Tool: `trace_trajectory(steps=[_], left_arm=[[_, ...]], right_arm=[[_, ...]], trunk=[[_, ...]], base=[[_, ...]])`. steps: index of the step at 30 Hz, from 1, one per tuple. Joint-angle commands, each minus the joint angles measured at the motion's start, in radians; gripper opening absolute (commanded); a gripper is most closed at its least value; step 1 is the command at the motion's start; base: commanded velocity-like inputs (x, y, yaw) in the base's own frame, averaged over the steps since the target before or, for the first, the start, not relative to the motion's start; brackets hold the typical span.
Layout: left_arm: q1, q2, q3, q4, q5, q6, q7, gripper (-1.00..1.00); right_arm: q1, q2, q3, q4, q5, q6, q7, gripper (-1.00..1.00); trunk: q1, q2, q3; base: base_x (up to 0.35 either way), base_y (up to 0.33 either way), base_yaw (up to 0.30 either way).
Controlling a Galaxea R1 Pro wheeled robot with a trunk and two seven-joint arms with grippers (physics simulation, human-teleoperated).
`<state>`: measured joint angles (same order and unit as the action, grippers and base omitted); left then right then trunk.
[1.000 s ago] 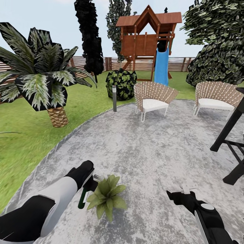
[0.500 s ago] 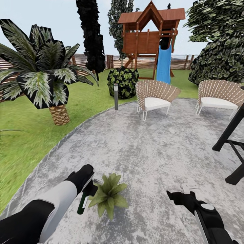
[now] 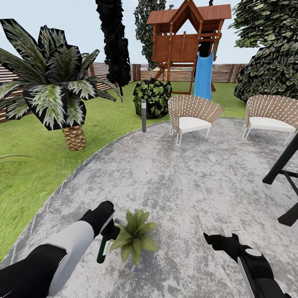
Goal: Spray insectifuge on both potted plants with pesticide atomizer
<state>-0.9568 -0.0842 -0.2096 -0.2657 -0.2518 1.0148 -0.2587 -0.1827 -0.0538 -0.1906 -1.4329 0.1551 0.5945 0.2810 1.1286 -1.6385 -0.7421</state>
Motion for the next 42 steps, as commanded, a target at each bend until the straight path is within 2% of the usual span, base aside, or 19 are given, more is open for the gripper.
trace_trajectory(steps=[1,3,4,9,24,30,32,35,42], left_arm=[[0.0,0.0,0.018,-0.002,-0.015,0.002,-0.033,-1.0],[0.0,0.0,0.077,-0.002,-0.016,0.002,-0.118,-1.0],[0.0,0.001,0.094,-0.003,-0.016,0.002,-0.153,-1.0],[-0.002,0.001,0.11,-0.001,-0.018,0.002,-0.187,-1.0],[-0.002,0.004,0.104,-0.001,-0.02,0.002,-0.188,-1.0],[-0.002,0.004,0.099,-0.001,-0.026,0.002,-0.189,-1.0],[-0.002,0.005,0.084,-0.001,-0.027,0.002,-0.189,-1.0],[-0.002,0.006,0.037,-0.001,-0.026,0.002,-0.19,-1.0],[-0.002,0.003,0.022,-0.002,-0.027,0.002,-0.189,-1.0]], right_arm=[[0.0,0.0,-0.001,-0.001,0.011,0.004,0.009,1.0],[0.0,0.0,-0.001,-0.001,0.011,0.004,0.009,1.0],[0.0,0.0,-0.001,-0.001,0.011,0.004,0.009,1.0],[0.0,-0.001,-0.002,-0.001,0.011,0.004,0.009,1.0],[-0.001,-0.003,-0.003,-0.001,0.011,0.004,0.009,1.0],[0.0,-0.002,-0.003,-0.001,0.011,0.004,0.009,1.0],[-0.001,-0.001,-0.003,-0.001,0.011,0.004,0.009,1.0],[0.0,-0.001,-0.003,-0.001,0.011,0.004,0.009,1.0],[0.0,-0.003,-0.003,-0.001,0.011,0.004,0.009,1.0]], trunk=[[0.0,0.0,-0.001],[0.0,0.0,-0.001],[0.0,0.0,-0.001],[0.0,0.0,-0.005],[0.0,0.0,-0.029],[0.0,0.0,-0.031],[0.0,0.0,-0.031],[0.0,0.0,-0.032],[0.0,0.0,-0.04]], base=[[0.0,0.0,0.002],[0.0,0.0,0.001],[0.0,0.0,0.0],[0.0,0.0,0.0],[0.005,0.0,0.0],[0.25,0.076,0.0],[0.154,0.029,0.0],[0.034,0.006,0.0],[0.005,0.001,0.025]])
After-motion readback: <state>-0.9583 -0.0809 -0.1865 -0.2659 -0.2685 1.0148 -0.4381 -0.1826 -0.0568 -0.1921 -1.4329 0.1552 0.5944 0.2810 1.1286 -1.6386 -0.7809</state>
